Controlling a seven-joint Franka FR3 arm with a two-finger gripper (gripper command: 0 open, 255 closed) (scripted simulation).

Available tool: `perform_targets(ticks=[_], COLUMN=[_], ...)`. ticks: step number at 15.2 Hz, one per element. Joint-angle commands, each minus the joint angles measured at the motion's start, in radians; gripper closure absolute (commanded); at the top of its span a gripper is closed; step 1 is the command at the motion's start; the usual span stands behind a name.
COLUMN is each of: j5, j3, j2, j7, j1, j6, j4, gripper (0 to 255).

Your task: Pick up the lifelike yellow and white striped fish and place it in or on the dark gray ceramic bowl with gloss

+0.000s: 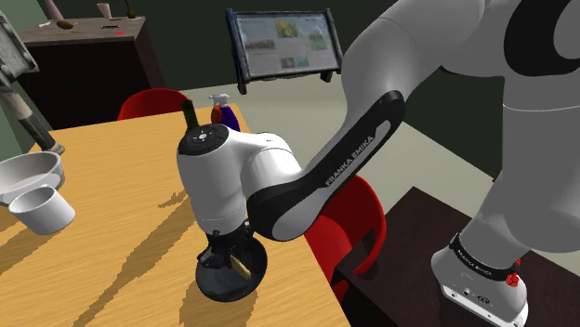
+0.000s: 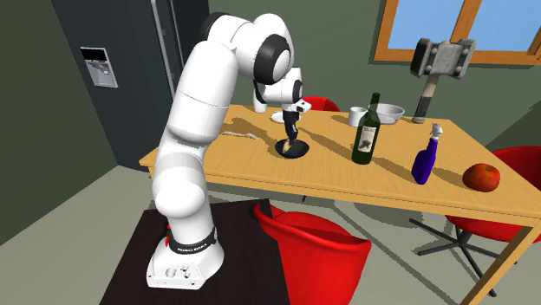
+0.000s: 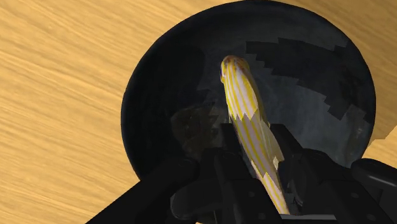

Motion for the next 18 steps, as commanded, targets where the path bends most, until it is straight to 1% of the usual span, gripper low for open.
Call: perform_targets(ticks=[1, 6, 10, 18], j5=[0.000, 0.000, 0.077, 0.078], j3=[0.000, 0.000, 0.049, 0.049], j2=[0.000, 0.000, -0.082, -0.082], j7=[0.000, 0.000, -0.049, -0.049], j1=[0.000, 0.000, -0.037, -0.036], j6=[0.000, 0.000, -0.090, -0.089], j4=[0.000, 0.000, 0.028, 0.028], gripper=[0, 0, 0, 0])
